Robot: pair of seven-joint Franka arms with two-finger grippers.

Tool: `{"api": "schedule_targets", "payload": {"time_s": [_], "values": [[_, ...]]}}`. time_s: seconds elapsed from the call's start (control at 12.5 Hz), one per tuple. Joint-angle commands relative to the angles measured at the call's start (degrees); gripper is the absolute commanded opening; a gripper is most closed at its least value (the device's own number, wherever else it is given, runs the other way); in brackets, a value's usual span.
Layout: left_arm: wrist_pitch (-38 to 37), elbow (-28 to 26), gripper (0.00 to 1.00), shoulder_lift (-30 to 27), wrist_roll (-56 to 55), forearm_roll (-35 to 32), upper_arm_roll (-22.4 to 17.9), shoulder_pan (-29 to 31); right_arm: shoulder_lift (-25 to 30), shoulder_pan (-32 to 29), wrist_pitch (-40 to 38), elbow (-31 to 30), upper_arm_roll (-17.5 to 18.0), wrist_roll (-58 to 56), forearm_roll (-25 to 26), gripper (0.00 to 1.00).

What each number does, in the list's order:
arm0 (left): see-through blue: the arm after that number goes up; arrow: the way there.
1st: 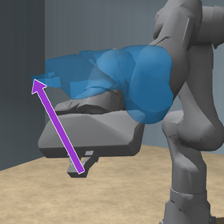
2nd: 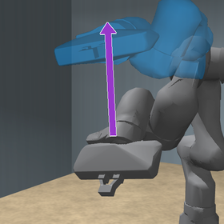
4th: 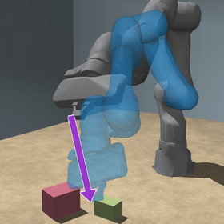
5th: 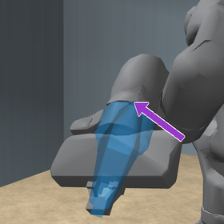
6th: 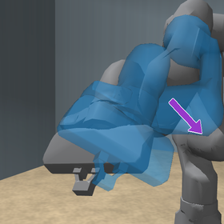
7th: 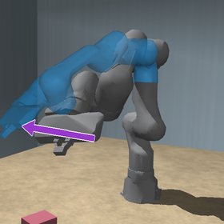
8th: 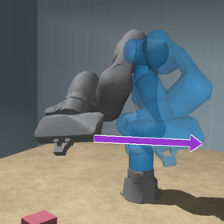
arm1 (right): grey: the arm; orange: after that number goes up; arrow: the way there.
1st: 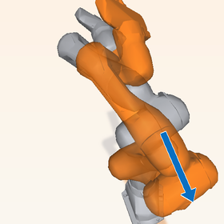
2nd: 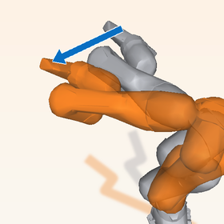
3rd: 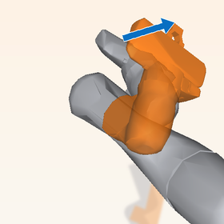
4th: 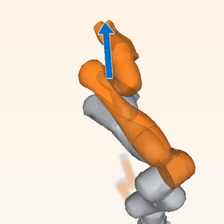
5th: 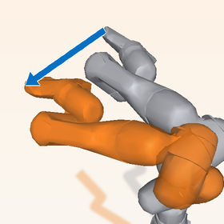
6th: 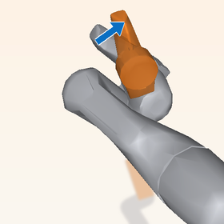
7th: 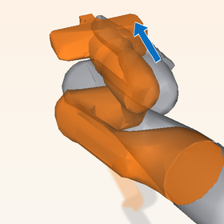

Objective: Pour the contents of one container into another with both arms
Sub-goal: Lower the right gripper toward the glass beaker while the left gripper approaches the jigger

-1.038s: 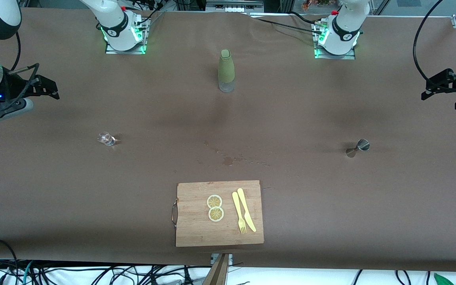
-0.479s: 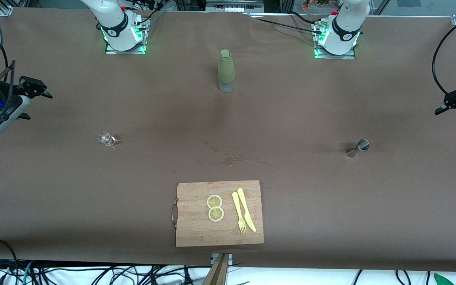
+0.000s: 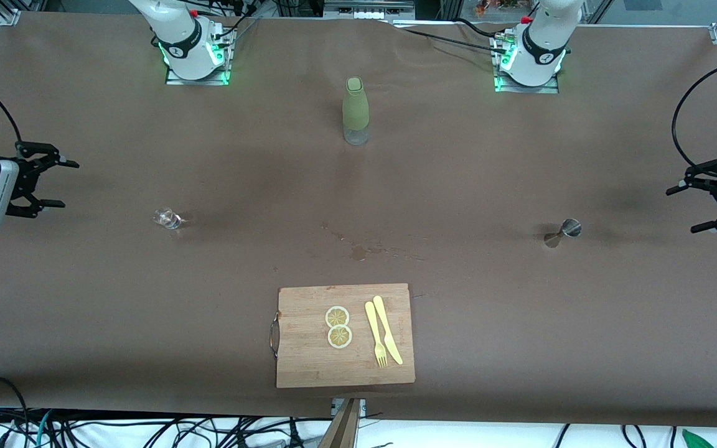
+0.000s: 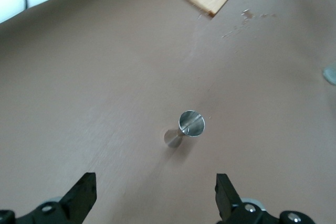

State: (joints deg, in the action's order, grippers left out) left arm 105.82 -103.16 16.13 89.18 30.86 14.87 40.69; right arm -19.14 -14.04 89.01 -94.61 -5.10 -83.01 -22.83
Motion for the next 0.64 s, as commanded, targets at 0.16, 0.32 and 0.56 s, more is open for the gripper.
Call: {"api": "schedule_targets", "payload": {"time_s": [0.16,0.32,0.56], "values": [[-0.6,-3.8,1.0,5.5,21.3,10.6,-2.2,0.5,-9.7,-5.6,0.7,0.6,0.5,-17.4,-11.3,1.0],[-1.8,-4.2,1.0,9.2,28.3,14.5,-2.7,0.4,-13.8,-7.4,0.0,0.4,0.5,-24.9,-16.3,1.0],[-1.9,-5.0,1.0,13.8,36.9,19.3,-2.7,0.4,-19.4,-8.7,-0.1,0.3,0.5,-35.0,-22.7,1.0]]}}
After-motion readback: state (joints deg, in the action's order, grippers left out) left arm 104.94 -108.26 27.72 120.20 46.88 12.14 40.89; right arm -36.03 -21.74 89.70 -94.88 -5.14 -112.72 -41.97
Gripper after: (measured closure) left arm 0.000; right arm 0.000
